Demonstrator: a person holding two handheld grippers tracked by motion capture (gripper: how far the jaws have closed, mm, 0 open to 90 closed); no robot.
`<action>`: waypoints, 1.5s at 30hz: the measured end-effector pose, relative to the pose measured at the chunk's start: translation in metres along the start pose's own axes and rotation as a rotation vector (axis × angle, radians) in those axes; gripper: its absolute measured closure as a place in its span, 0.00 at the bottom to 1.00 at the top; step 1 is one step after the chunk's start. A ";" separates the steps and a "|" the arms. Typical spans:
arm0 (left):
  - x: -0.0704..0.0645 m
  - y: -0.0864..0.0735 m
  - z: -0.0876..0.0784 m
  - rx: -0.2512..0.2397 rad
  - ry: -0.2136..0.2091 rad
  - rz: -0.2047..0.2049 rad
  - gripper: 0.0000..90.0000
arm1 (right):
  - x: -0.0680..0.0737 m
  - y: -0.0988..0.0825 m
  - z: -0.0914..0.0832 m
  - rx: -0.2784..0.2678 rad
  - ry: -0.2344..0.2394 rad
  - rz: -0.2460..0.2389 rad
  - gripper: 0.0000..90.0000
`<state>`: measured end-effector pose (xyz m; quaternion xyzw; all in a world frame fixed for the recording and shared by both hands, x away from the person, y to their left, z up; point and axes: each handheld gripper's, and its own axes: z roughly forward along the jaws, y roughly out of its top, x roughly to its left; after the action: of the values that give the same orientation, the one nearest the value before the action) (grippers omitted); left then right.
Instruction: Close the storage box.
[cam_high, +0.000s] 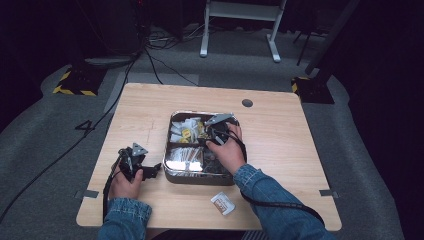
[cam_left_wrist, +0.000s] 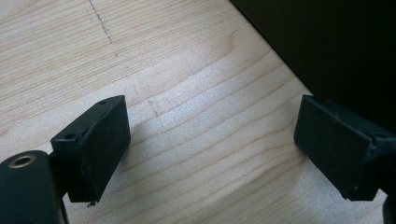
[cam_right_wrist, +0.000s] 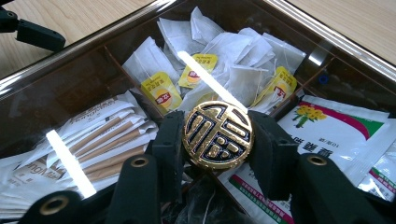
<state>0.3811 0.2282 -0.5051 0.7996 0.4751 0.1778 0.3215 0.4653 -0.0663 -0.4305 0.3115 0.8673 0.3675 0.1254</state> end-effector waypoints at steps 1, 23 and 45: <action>0.000 0.000 0.000 0.000 0.000 0.000 0.12 | 0.000 0.000 0.000 0.000 0.001 0.001 0.65; 0.000 0.000 0.000 0.000 0.000 0.000 0.12 | 0.006 -0.006 -0.004 -0.007 -0.012 0.002 0.65; 0.000 0.000 0.000 0.000 0.000 0.000 0.12 | 0.006 -0.005 -0.004 0.004 -0.001 -0.009 0.65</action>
<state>0.3811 0.2283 -0.5051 0.7996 0.4751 0.1777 0.3214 0.4563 -0.0677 -0.4312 0.3081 0.8694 0.3650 0.1268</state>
